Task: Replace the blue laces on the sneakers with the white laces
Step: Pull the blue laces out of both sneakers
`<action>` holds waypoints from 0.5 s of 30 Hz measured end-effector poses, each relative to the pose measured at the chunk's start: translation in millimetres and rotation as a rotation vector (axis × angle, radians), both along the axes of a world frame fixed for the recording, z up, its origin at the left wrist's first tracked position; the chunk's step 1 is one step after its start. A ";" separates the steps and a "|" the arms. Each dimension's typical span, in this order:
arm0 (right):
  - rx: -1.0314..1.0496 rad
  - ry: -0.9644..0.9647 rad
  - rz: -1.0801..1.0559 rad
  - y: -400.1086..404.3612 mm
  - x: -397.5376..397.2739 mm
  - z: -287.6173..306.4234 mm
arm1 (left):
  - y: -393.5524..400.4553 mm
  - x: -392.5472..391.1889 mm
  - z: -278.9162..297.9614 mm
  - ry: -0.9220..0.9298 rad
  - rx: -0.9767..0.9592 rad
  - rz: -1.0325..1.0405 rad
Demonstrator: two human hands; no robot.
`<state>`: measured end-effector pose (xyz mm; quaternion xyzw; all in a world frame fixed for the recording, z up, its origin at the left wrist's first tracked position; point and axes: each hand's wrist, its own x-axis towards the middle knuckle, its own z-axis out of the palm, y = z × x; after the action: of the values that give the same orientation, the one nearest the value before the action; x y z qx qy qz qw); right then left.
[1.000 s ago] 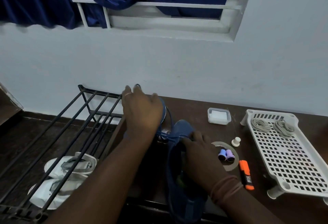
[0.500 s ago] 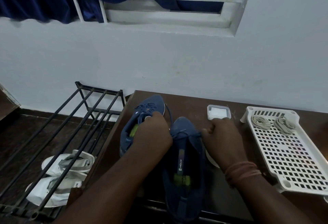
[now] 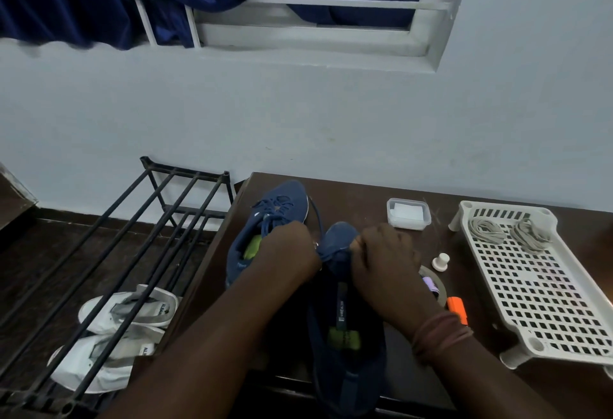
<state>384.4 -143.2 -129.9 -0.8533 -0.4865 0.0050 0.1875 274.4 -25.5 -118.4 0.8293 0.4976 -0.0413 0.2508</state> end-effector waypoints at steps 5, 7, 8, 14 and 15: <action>-0.221 0.014 0.119 -3.4 -2.4 -9.8 | -0.3 3.3 -2.7 -0.050 -0.020 0.042; -0.219 0.028 0.116 -2.4 -5.2 -13.8 | 0.7 3.3 -4.8 -0.029 -0.024 0.020; -0.208 0.005 0.109 -1.0 -5.1 -14.6 | 1.5 2.7 -5.1 -0.033 -0.032 0.024; 0.395 0.649 0.066 3.8 10.9 5.5 | 5.1 1.8 -7.2 -0.046 -0.029 0.071; 0.492 0.806 0.035 1.7 18.3 15.6 | 5.3 2.5 -6.3 -0.043 -0.030 0.067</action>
<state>402.7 -141.5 -114.4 -0.7052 -0.3759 0.2237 0.5581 276.9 -20.2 -124.7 0.8089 0.5190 -0.0224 0.2754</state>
